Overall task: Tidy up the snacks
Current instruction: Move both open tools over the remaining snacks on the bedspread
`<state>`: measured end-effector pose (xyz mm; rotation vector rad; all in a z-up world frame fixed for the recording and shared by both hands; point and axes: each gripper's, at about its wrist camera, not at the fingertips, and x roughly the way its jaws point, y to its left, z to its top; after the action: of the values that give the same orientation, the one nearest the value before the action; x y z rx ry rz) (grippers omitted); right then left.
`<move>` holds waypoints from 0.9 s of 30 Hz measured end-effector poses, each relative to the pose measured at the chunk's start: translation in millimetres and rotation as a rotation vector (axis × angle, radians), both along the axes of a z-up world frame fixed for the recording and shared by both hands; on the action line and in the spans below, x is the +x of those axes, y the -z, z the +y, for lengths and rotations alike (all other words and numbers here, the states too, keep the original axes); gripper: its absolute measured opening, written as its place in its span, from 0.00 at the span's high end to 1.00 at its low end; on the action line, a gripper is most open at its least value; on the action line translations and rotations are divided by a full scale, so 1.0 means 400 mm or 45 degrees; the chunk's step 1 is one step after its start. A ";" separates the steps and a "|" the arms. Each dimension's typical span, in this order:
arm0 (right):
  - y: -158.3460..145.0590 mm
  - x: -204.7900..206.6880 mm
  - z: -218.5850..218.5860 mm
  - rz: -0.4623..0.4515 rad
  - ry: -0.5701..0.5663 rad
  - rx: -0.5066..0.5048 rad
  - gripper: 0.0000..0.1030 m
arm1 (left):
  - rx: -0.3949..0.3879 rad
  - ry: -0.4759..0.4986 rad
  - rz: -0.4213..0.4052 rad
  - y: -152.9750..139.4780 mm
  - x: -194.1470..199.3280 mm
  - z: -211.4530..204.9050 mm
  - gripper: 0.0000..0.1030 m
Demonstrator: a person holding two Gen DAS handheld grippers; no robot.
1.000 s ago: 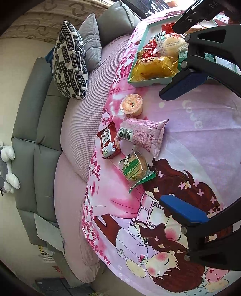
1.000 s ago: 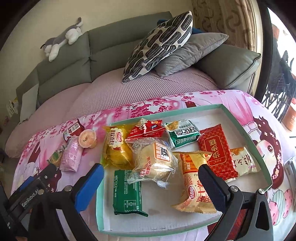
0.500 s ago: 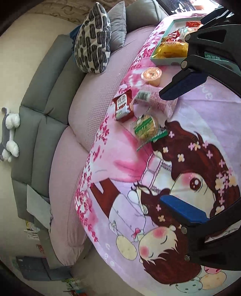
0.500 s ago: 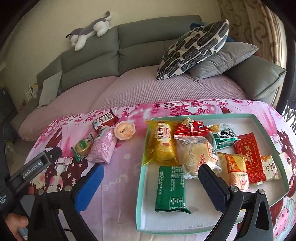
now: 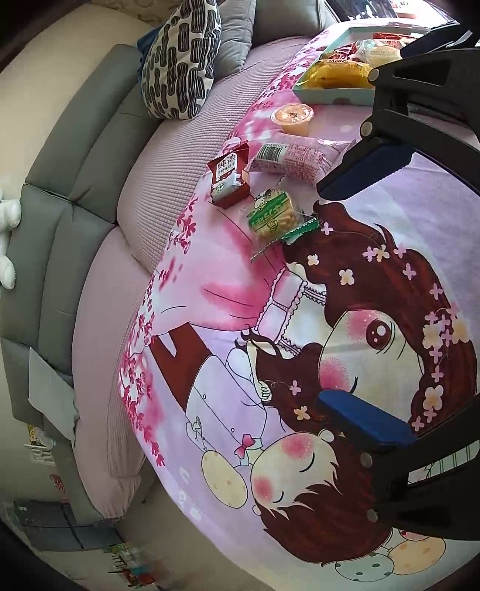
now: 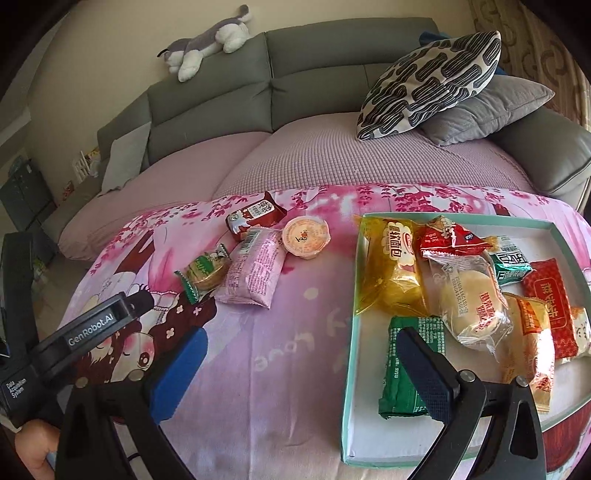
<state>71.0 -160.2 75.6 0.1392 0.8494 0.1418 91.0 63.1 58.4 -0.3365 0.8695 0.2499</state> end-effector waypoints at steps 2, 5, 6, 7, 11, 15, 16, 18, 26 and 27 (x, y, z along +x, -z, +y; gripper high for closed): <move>0.009 0.006 0.005 0.010 -0.007 0.000 0.00 | -0.001 0.014 0.008 0.003 0.004 -0.006 0.01; 0.019 0.015 0.010 0.016 -0.016 0.010 0.00 | 0.003 0.031 0.025 0.010 0.011 -0.012 0.01; 0.021 0.017 0.010 0.016 -0.019 0.017 0.00 | 0.004 0.034 0.028 0.012 0.013 -0.013 0.01; 0.024 0.021 0.011 0.017 -0.023 0.023 0.01 | 0.004 0.037 0.031 0.013 0.015 -0.015 0.01; 0.036 0.035 0.010 0.032 -0.026 0.049 0.08 | 0.009 0.068 0.067 0.028 0.030 -0.031 0.01; 0.049 0.049 -0.006 0.043 -0.001 0.077 0.14 | 0.000 0.122 0.080 0.031 0.047 -0.055 0.01; 0.050 0.053 -0.012 0.043 0.008 0.087 0.17 | -0.004 0.134 0.079 0.030 0.051 -0.060 0.01; 0.050 0.061 -0.019 0.039 0.022 0.100 0.20 | -0.011 0.155 0.078 0.027 0.063 -0.068 0.01; 0.006 0.105 0.004 -0.011 -0.019 0.115 0.28 | -0.020 0.215 0.063 0.008 0.143 -0.081 0.02; 0.004 0.113 0.009 -0.010 -0.014 0.113 0.29 | -0.018 0.226 0.078 0.011 0.156 -0.080 0.03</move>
<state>116.4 -156.7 74.0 0.2167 0.8367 0.1905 153.4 31.2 54.1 -0.2637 0.9561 0.0900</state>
